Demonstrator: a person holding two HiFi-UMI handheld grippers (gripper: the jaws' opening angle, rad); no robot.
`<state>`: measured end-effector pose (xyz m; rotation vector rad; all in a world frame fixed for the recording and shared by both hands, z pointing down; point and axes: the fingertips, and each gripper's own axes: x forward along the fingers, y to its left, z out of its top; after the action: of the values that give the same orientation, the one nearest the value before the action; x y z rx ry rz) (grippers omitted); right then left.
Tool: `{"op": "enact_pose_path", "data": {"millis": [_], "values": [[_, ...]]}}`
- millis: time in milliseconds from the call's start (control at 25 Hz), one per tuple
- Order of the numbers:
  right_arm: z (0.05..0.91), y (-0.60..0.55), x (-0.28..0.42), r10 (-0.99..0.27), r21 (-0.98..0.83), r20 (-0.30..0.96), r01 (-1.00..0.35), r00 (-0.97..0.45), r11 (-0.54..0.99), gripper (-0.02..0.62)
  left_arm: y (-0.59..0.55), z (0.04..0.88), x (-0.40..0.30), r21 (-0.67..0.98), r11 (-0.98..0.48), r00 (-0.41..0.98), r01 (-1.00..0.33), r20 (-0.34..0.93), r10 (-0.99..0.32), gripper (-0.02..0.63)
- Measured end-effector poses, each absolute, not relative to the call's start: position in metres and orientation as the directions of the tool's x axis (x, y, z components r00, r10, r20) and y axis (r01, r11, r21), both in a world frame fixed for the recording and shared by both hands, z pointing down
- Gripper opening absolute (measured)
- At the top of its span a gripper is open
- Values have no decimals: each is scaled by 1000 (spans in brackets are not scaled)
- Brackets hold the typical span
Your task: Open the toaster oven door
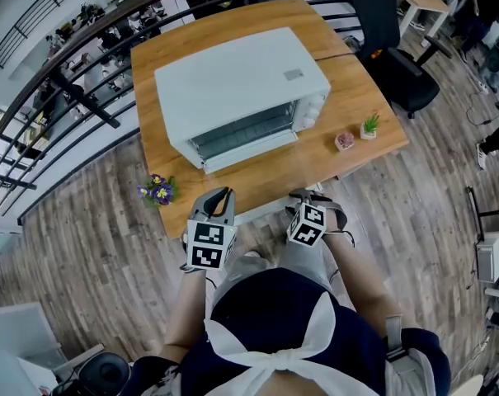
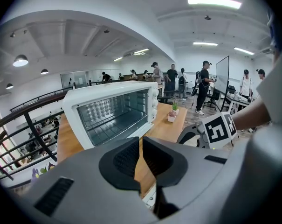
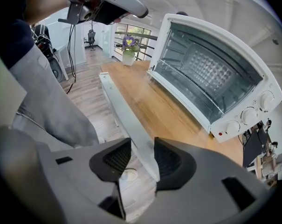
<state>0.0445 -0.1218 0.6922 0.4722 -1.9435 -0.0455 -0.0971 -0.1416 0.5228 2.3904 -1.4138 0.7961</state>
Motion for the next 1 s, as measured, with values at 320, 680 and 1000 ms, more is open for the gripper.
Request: {"op": "enact_pose_path", "data": {"millis": [320, 680, 1000], "values": [[702, -117, 43, -317, 223, 889, -292, -329, 930, 166, -140, 522, -101, -58, -495, 374, -867, 581, -723, 37], [720, -119, 47, -269, 166, 906, -309, -327, 936, 175, -143, 526, -108, -61, -473, 348, -879, 595, -724, 37], [737, -122, 49, -224, 110, 921, -339, -319, 934, 181, -142, 527, -117, -59, -453, 330, -889, 603, -726, 37]]}}
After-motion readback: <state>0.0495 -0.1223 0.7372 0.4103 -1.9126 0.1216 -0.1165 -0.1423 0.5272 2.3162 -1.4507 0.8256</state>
